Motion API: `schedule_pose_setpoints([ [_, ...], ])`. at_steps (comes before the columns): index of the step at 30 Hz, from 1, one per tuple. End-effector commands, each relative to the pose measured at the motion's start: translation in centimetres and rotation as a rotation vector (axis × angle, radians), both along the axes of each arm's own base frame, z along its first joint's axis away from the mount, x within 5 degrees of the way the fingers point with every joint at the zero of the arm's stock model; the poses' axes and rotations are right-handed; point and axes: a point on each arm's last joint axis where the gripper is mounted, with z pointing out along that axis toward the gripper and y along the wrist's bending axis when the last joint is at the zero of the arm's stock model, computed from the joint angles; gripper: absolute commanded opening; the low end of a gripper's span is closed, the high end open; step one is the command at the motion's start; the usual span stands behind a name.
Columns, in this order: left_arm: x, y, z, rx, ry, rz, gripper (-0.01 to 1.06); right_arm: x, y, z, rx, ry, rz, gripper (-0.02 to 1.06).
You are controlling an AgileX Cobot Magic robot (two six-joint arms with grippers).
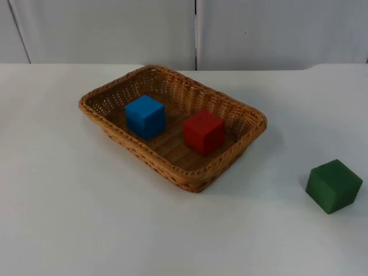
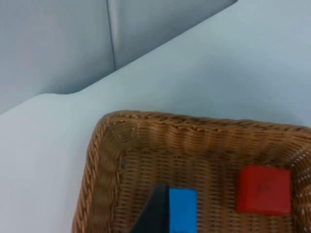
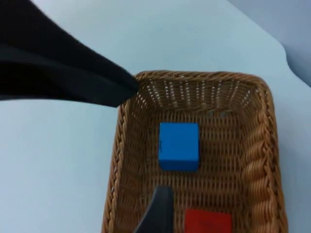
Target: Pick up one cube with each hand and place exactly two cubes into the same basket, leaving the remaining cube outside.
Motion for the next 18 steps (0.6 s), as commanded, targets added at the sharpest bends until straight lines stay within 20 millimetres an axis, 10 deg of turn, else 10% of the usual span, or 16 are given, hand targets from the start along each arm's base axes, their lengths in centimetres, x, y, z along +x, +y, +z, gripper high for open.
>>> schedule_pose_setpoints([
  [1, -0.8, 0.1, 0.3, 0.0, 0.01, -0.006, 0.83, -0.6, 0.0, 0.3, -0.001, 0.015, 0.008, 0.76],
  [18, -4.3, 0.8, -0.5, 0.015, 0.029, -0.026, 0.83, -5.7, -3.8, -4.0, -0.011, 0.009, -0.113, 0.76],
])
